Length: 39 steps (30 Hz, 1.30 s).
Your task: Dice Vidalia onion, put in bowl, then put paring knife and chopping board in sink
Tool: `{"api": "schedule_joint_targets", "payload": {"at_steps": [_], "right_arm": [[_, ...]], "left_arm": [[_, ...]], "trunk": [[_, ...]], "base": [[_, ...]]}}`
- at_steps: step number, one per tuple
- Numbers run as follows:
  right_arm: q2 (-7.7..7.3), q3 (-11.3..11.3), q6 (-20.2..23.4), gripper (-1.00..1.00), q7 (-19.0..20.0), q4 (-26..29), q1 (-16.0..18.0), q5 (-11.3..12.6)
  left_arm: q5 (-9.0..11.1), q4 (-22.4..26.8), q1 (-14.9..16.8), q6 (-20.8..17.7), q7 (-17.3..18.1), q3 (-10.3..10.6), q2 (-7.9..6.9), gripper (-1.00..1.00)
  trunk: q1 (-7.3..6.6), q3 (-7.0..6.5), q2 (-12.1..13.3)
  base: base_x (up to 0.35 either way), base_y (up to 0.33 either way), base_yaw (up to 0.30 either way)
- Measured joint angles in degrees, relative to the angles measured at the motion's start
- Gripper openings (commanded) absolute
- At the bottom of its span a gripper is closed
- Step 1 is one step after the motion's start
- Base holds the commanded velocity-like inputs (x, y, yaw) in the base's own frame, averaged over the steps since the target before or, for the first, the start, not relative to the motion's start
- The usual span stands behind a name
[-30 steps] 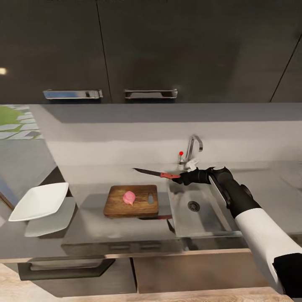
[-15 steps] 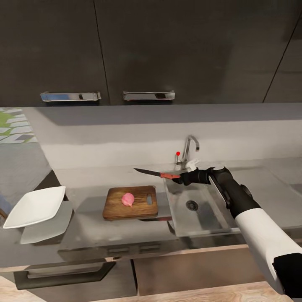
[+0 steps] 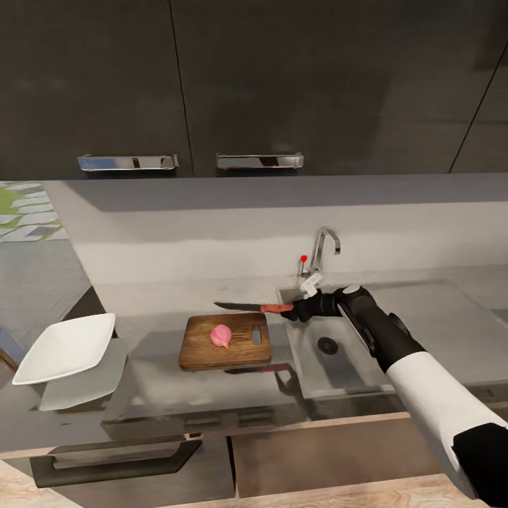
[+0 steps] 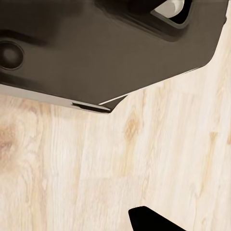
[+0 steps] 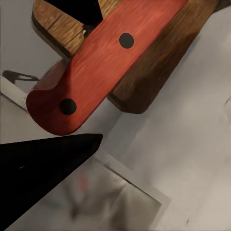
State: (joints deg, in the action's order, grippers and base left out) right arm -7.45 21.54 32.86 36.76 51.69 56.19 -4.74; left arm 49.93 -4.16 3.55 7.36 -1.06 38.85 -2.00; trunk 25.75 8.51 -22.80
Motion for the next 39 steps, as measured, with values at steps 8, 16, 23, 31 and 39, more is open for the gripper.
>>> {"api": "schedule_joint_targets", "payload": {"at_steps": [8, 16, 23, 31, 39], "right_arm": [[-0.07, 0.53, -10.07, -1.00, -1.87, 0.21, -0.07, -0.32], [0.27, 1.30, -19.00, -1.00, -11.21, 0.83, -0.08, -0.30], [1.03, 5.32, -25.87, -1.00, -28.35, 0.84, -0.54, -0.23], [2.12, 22.47, -30.27, -1.00, -52.31, 1.18, -3.00, -0.01], [2.14, 31.30, -32.27, -1.00, -57.94, 1.23, -4.20, -0.01]], "left_arm": [[0.04, 0.04, 0.00, 0.00, -0.08, -0.08, 0.12, 1.00], [0.12, 0.04, 0.00, 0.01, -0.17, -0.09, 0.11, 1.00], [0.13, 0.04, 0.00, 0.00, -0.19, -0.17, 0.13, 1.00], [0.14, 0.05, 0.00, 0.09, -0.19, -0.26, 0.07, 1.00], [0.15, 0.04, 0.00, 0.13, -0.17, -0.18, 0.10, 1.00]], "trunk": [[0.00, 0.00, 0.00], [0.00, 0.00, 0.00], [0.00, 0.00, 0.00], [0.00, 0.00, 0.00], [0.00, 0.01, 0.00]], "base": [[0.000, 0.000, 0.000], [0.000, 0.000, 0.000], [0.000, 0.000, 0.000], [0.000, 0.000, 0.000], [0.000, 0.000, 0.000]]}}
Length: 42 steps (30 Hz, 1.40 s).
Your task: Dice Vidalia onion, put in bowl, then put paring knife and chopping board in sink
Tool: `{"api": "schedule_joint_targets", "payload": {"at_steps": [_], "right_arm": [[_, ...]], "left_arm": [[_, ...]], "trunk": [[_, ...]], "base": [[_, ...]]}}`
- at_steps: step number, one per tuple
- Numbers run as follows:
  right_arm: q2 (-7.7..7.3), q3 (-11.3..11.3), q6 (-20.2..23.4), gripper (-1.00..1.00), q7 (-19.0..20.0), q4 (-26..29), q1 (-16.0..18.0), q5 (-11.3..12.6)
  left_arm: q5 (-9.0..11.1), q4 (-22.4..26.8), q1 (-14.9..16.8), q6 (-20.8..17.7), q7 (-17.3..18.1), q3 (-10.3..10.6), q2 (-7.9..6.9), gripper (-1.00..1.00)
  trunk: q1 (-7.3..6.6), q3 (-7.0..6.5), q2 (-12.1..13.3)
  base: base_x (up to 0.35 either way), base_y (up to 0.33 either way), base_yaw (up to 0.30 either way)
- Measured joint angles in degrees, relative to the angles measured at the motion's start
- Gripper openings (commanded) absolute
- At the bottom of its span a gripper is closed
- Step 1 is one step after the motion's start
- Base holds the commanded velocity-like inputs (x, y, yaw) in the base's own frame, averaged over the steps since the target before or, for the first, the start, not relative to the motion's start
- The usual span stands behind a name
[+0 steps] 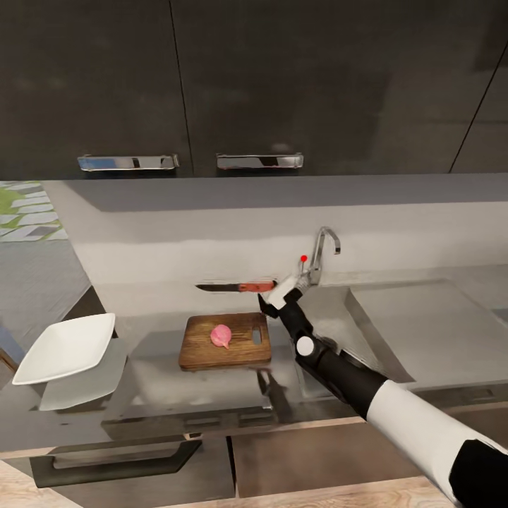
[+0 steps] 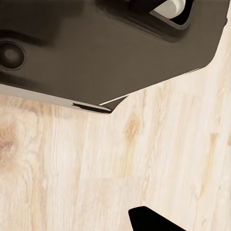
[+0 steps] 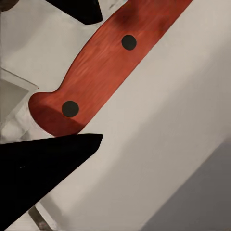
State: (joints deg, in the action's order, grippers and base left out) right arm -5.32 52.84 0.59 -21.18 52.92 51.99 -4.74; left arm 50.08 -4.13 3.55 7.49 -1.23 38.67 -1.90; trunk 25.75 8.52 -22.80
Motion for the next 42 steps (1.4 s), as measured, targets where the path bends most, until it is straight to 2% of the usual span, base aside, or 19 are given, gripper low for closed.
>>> {"api": "schedule_joint_targets", "payload": {"at_steps": [6, 15, 21, 28, 42], "right_arm": [[-0.10, 2.94, -2.80, -1.00, -1.92, 0.01, -0.93, 0.08], [0.00, 5.44, -2.98, -1.00, -2.22, -0.01, -1.34, 0.10], [0.00, 5.57, -2.90, -1.00, -2.45, -0.01, -1.37, 0.09], [-0.01, 5.55, -2.80, -1.00, -5.34, 0.00, -1.38, 0.17], [-0.06, 5.61, -2.64, -1.00, -5.54, -0.02, -1.37, 0.28]], "left_arm": [[0.00, -0.02, 0.01, 0.07, 0.06, -0.01, 0.03, 1.00], [-0.06, -0.01, 0.00, 0.05, 0.08, 0.02, 0.18, 1.00], [-0.01, 0.01, 0.00, 0.04, 0.08, 0.00, 0.10, 1.00], [0.00, 0.00, 0.00, 0.05, 0.08, 0.01, 0.11, 1.00], [0.00, -0.07, 0.00, 0.05, 0.07, 0.01, 0.11, 1.00]], "trunk": [[0.01, -0.01, 0.02], [0.03, 0.00, 0.00], [0.00, 0.00, -0.01], [0.00, 0.00, 0.00], [0.00, 0.00, 0.00]], "base": [[-0.047, 0.000, 0.000], [-0.258, 0.000, 0.000], [-0.066, 0.000, 0.000], [-0.004, -0.004, 0.000], [0.000, -0.118, 0.000]]}}
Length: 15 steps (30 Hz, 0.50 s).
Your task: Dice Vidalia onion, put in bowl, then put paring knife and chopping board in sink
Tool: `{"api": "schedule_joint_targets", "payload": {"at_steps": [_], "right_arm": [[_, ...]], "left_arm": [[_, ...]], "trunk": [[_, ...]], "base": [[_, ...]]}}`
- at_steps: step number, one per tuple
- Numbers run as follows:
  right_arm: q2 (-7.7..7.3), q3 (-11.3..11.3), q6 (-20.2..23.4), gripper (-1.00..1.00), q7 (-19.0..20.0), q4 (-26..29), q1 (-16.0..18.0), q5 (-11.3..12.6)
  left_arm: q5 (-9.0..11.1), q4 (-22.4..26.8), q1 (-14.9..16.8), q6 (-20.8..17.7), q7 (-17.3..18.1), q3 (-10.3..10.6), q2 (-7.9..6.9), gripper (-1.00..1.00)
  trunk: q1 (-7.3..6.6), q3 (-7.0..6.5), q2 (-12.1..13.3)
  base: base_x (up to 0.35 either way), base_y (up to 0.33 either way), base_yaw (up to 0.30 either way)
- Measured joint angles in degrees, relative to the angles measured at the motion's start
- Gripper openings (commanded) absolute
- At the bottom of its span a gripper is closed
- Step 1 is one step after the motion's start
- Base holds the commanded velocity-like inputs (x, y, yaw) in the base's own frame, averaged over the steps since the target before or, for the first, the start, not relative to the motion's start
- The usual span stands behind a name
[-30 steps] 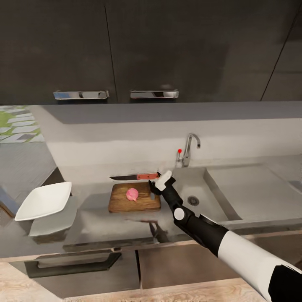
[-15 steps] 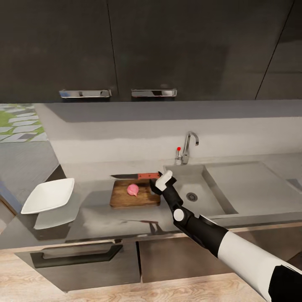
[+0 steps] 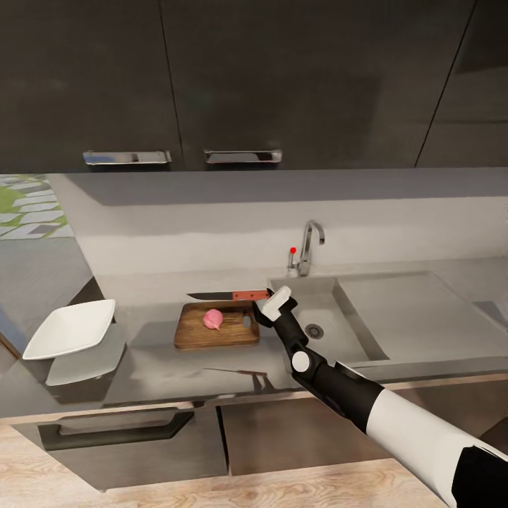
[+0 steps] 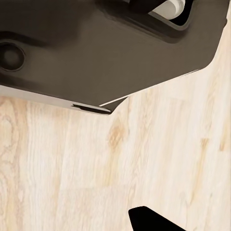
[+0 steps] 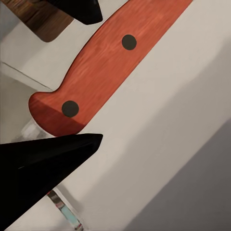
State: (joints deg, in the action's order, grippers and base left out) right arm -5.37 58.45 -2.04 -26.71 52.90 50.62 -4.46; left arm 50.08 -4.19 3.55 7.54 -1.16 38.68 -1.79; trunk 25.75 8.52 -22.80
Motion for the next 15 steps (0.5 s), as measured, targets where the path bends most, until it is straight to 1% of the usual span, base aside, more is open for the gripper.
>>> {"api": "schedule_joint_targets", "payload": {"at_steps": [15], "right_arm": [[0.05, 0.08, 0.21, -1.00, 0.06, -0.26, 0.00, 0.01]], "left_arm": [[0.00, -0.01, 0.00, 0.00, 0.00, 0.00, 0.00, 1.00]], "trunk": [[0.00, 0.00, 0.00]], "base": [[0.000, -0.002, 0.000]]}}
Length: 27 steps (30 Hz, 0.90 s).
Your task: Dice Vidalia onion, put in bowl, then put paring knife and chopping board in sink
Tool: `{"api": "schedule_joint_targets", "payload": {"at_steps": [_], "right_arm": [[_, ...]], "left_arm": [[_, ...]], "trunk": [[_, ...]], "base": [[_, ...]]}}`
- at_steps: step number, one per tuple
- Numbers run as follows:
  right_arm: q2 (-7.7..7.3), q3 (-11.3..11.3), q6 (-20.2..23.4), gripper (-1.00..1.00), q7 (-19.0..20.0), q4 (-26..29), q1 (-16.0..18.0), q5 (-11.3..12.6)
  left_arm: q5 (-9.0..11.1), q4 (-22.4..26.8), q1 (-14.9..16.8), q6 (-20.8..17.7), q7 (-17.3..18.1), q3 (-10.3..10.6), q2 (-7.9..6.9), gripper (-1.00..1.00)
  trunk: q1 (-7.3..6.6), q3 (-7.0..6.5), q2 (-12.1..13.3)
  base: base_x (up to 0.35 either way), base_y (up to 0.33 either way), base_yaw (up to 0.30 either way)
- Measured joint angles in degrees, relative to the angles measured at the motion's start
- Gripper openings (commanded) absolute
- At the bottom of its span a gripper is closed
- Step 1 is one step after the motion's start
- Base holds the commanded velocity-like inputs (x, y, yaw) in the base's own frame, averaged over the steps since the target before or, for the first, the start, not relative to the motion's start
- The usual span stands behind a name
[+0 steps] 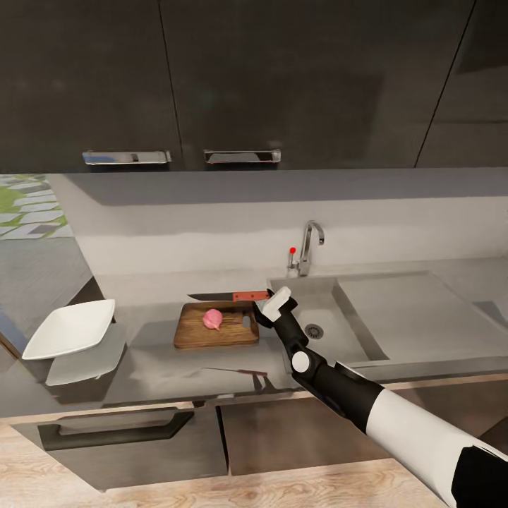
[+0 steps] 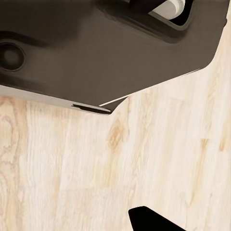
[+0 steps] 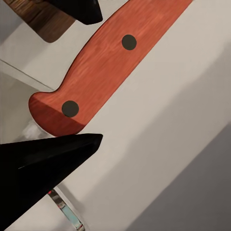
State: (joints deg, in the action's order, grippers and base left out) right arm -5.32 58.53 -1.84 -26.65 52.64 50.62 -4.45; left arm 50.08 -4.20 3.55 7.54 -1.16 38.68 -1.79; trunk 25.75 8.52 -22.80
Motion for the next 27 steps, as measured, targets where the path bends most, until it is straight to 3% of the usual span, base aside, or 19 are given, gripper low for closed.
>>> {"api": "schedule_joint_targets", "payload": {"at_steps": [21, 27], "right_arm": [[0.00, 0.03, 0.18, -1.00, 0.29, -0.75, 0.00, 0.01], [0.00, 1.51, 0.25, -1.00, 0.29, -0.86, 0.00, 0.00]], "left_arm": [[0.00, 0.00, 0.00, 0.00, 0.01, 0.00, 0.00, 1.00], [0.00, 0.00, 0.00, 0.00, 0.00, 0.00, 0.00, 1.00]], "trunk": [[0.00, 0.00, 0.00], [0.00, 0.00, 0.00]], "base": [[0.000, 0.000, 0.000], [0.000, 0.000, 0.000]]}}
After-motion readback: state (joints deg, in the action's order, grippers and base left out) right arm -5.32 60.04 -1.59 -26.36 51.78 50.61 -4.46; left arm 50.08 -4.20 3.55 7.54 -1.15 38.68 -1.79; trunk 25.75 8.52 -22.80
